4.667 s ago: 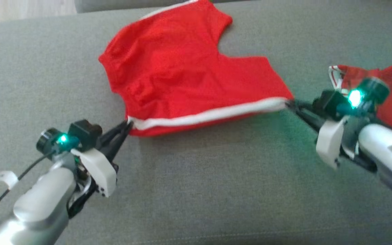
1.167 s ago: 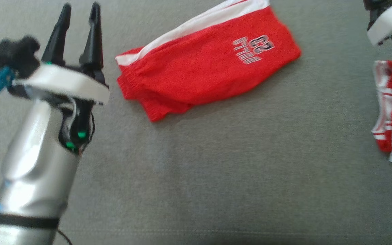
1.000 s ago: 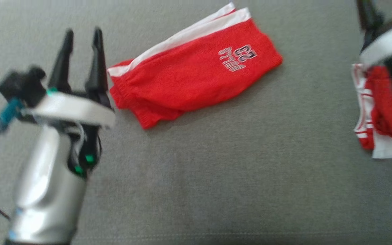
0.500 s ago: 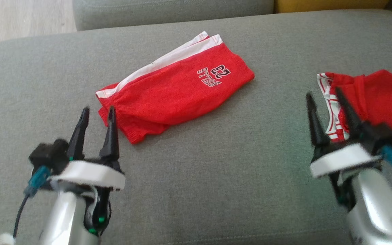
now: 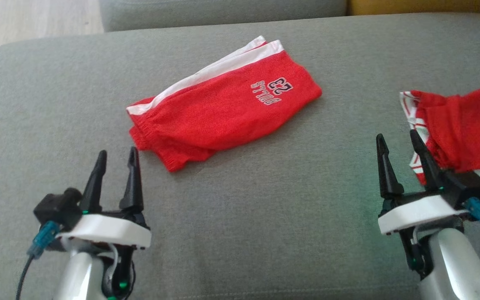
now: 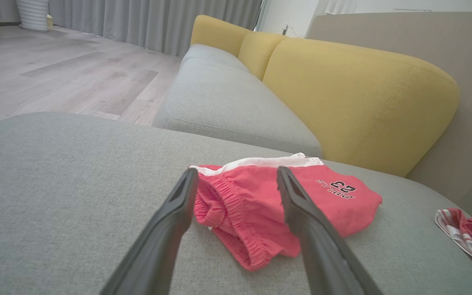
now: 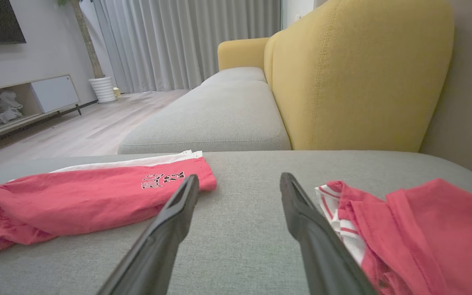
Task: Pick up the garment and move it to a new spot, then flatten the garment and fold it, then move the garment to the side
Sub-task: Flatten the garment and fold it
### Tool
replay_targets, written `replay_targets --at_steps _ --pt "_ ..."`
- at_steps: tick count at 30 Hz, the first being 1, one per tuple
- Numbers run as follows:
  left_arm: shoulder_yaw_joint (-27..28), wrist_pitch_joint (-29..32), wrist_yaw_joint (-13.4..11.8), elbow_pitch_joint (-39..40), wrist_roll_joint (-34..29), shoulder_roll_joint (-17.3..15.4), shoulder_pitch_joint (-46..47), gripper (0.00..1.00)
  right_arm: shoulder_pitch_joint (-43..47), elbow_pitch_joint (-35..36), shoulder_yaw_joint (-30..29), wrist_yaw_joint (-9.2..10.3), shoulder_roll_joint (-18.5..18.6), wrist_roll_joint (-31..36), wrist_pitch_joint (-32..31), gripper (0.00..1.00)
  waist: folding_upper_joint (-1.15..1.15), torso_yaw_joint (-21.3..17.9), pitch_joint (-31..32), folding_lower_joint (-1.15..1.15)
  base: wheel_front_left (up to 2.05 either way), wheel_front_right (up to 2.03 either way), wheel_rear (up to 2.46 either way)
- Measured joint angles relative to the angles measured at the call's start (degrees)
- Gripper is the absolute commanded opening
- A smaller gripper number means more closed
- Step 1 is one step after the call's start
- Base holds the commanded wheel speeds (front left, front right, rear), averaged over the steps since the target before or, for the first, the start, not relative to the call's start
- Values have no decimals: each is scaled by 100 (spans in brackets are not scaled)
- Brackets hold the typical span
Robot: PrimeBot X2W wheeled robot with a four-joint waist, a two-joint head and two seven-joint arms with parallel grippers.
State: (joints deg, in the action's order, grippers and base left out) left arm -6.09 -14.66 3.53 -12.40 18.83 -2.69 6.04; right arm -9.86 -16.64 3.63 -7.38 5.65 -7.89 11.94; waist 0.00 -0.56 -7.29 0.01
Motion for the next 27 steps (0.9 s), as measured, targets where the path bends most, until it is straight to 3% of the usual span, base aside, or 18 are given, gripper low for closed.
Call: replay_targets --at_steps 11,16,27 --pt "-436 0 -84 5 212 15 209 100 -361 100 75 0 -119 -1573 -1217 100 0 640 -395 0 0 0 0" --pt "-528 0 -155 4 272 20 294 100 -792 -301 -321 0 -148 -2693 -2028 100 0 971 -577 0 0 0 0" --pt "-920 0 -204 -10 413 26 534 100 -1925 -1572 -1307 0 -186 -3242 -2718 100 0 1628 -939 0 0 0 0"
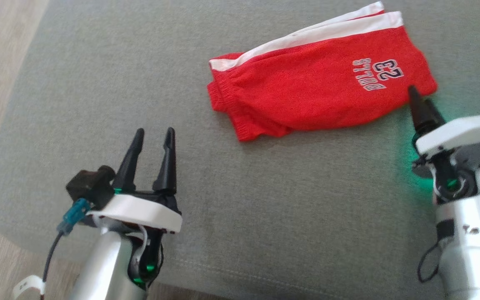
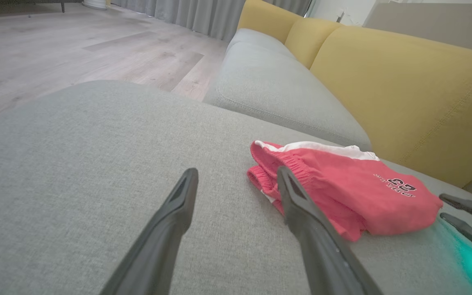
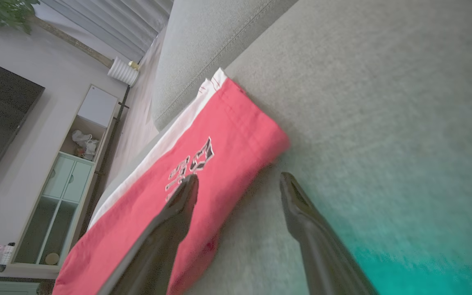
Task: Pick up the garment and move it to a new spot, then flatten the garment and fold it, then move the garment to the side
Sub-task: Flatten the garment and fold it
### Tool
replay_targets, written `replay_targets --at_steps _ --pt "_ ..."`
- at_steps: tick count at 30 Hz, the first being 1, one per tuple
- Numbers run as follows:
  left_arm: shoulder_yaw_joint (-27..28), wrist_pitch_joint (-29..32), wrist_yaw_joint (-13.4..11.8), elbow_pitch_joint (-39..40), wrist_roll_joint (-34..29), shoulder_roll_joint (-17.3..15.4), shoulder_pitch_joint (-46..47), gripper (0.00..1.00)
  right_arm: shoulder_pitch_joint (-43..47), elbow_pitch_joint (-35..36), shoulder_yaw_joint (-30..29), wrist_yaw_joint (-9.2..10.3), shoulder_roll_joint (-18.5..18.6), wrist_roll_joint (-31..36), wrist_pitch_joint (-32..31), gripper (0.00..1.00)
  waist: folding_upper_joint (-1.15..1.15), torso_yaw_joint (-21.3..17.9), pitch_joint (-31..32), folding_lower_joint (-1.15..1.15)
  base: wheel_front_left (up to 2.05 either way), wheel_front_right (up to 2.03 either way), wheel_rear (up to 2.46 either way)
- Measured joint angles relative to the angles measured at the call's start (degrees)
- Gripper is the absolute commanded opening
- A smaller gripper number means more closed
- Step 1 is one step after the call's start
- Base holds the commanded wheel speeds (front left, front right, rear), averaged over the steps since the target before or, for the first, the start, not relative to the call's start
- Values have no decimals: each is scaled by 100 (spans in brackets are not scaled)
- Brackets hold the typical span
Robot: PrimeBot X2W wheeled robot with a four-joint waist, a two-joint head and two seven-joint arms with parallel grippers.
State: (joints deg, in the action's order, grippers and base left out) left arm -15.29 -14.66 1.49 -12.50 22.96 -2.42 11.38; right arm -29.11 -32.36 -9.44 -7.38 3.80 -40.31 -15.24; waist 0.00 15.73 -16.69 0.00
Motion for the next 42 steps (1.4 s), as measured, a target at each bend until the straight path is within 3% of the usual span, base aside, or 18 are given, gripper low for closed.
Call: replay_targets --at_steps 6,17,22,23,24,32,42 --pt "-121 0 -53 -32 65 5 0 100 -477 -403 -325 1 30 203 -131 100 0 233 -132 0 0 0 0" --pt "-264 0 -104 86 152 7 100 100 -1551 -1566 -724 1 272 1574 -476 100 0 519 -351 0 0 0 0" --pt "-320 0 -112 102 256 7 126 100 -1906 -1855 -772 1 350 1904 -584 100 0 579 -436 0 0 0 0" --pt "-331 0 -129 103 268 7 136 100 -1955 -1889 -769 1 359 1937 -608 44 0 586 -447 0 0 0 0" --pt "-342 0 -133 103 268 8 152 100 -1994 -1915 -761 1 368 1974 -623 1 0 590 -455 0 0 0 0" --pt "-330 0 -159 104 291 9 195 100 -2047 -2023 -571 1 323 1990 -500 0 0 501 -424 -1 0 0 0" --pt "-222 0 -166 51 278 9 194 100 -1351 -1459 -312 1 219 1266 160 0 0 151 -211 -1 0 0 0"
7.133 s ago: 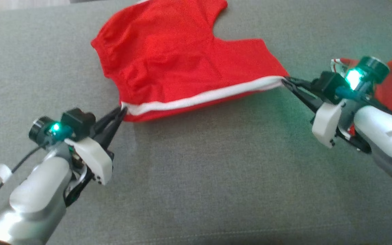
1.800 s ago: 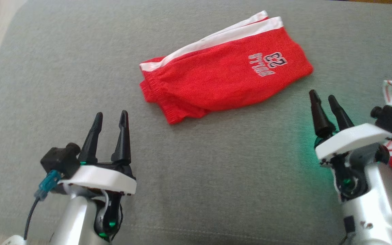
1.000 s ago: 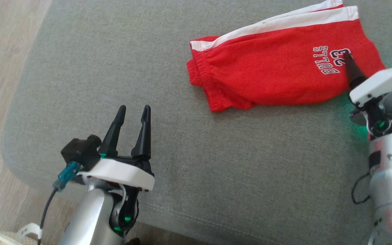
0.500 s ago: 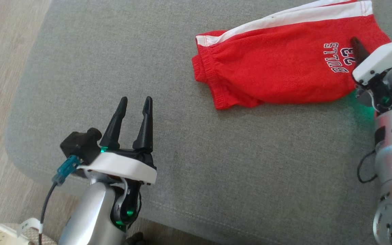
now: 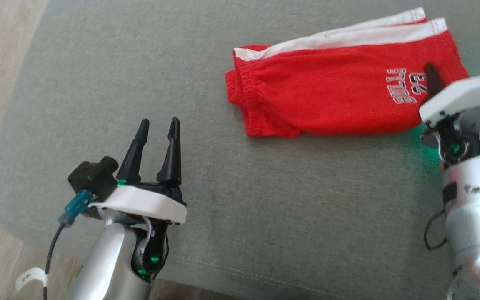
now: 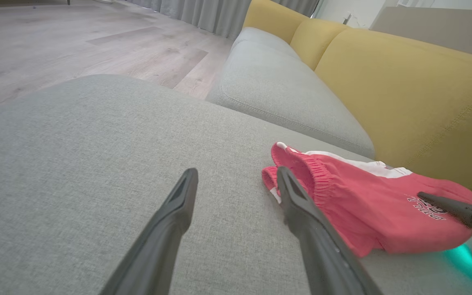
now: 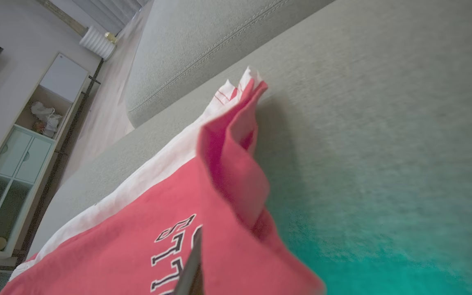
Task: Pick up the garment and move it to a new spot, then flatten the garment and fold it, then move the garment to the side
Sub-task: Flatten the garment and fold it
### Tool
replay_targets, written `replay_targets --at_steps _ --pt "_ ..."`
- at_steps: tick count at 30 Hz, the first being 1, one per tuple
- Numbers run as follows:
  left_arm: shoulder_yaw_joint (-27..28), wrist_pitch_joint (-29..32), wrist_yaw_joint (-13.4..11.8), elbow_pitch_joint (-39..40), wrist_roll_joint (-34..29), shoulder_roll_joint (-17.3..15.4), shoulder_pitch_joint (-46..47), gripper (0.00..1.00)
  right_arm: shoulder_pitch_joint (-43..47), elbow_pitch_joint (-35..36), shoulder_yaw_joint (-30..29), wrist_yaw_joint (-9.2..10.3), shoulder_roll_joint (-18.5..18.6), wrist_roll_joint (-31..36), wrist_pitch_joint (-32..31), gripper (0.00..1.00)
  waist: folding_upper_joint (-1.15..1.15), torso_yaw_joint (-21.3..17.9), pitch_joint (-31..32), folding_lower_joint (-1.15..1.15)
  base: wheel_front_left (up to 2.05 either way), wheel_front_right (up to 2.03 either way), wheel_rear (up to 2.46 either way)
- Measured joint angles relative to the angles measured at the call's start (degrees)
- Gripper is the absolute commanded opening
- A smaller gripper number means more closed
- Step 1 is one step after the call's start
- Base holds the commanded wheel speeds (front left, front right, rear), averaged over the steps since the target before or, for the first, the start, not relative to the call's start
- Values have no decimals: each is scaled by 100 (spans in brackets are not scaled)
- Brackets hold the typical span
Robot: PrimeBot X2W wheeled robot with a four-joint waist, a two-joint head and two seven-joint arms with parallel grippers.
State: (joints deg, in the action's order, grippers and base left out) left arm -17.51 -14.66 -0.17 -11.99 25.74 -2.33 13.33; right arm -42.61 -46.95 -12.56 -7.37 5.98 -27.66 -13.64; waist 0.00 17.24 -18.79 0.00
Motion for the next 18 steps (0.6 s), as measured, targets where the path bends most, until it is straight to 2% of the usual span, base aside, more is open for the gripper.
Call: replay_targets --at_steps 7,13,18 --pt "178 0 37 -71 -140 -2 -19 100 742 404 21 0 4 7 315 0 0 -378 228 0 0 0 0" --pt "202 0 75 -113 -147 0 -98 100 1241 839 -467 0 -65 153 457 0 0 -666 496 0 0 0 0" --pt "220 0 75 -124 -194 0 -250 100 1663 1202 -575 0 -210 301 443 0 0 -817 672 0 0 0 0"
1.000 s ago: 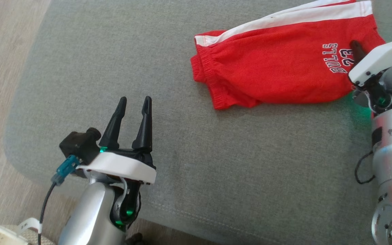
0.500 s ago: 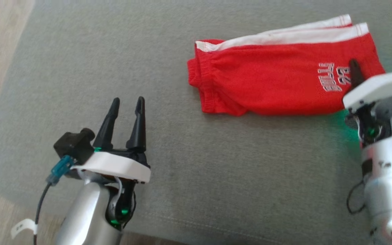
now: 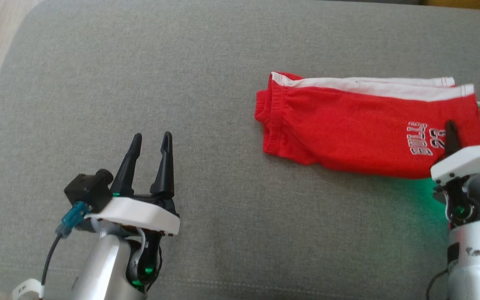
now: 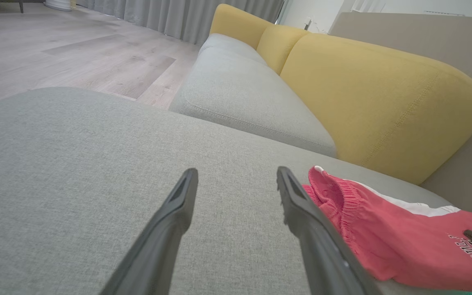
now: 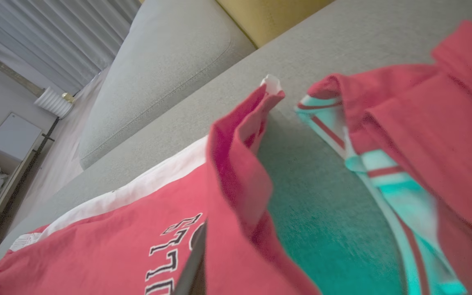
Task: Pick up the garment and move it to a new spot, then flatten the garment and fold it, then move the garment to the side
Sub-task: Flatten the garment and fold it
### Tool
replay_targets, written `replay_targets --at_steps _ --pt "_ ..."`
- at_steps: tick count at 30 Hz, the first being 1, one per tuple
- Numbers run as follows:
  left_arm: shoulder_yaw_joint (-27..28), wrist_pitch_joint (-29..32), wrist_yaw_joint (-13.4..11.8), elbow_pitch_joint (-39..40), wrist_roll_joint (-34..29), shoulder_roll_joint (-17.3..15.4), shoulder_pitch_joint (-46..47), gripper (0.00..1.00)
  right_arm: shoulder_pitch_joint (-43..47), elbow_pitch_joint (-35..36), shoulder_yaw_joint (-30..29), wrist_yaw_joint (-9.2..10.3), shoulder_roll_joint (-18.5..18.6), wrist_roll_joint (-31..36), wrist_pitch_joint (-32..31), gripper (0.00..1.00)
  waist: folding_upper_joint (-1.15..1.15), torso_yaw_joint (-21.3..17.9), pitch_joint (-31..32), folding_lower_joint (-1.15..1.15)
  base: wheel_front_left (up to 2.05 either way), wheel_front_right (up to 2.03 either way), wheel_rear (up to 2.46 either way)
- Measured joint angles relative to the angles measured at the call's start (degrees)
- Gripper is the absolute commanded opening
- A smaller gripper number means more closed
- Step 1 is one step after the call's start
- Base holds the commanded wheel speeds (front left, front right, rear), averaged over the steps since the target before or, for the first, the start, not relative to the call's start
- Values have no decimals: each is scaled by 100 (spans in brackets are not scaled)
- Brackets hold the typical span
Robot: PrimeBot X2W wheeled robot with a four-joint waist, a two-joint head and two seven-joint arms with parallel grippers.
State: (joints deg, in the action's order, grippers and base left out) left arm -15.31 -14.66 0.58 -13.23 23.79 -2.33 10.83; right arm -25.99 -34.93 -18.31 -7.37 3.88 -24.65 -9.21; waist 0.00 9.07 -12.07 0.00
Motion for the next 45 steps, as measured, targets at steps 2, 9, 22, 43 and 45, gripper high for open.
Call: replay_targets --at_steps 2,9,22,43,45 --pt "0 0 2 0 -1 -1 -9 100 90 100 4 0 -24 4 -4 0 0 -21 33 0 0 0 0" --pt "11 0 45 -15 19 -1 -9 100 67 372 430 0 -34 69 191 0 0 47 40 0 0 0 0" --pt "81 0 45 -108 280 -2 -26 100 60 910 2729 0 -37 -761 595 0 0 364 185 0 0 0 0" --pt "35 0 27 -240 407 -4 -176 100 -219 51 4908 0 -27 -1432 1181 100 0 313 104 0 0 0 0" --pt "46 0 27 -288 366 -3 -175 100 -294 -125 5132 0 -29 -1495 1182 100 0 239 97 0 0 0 0"
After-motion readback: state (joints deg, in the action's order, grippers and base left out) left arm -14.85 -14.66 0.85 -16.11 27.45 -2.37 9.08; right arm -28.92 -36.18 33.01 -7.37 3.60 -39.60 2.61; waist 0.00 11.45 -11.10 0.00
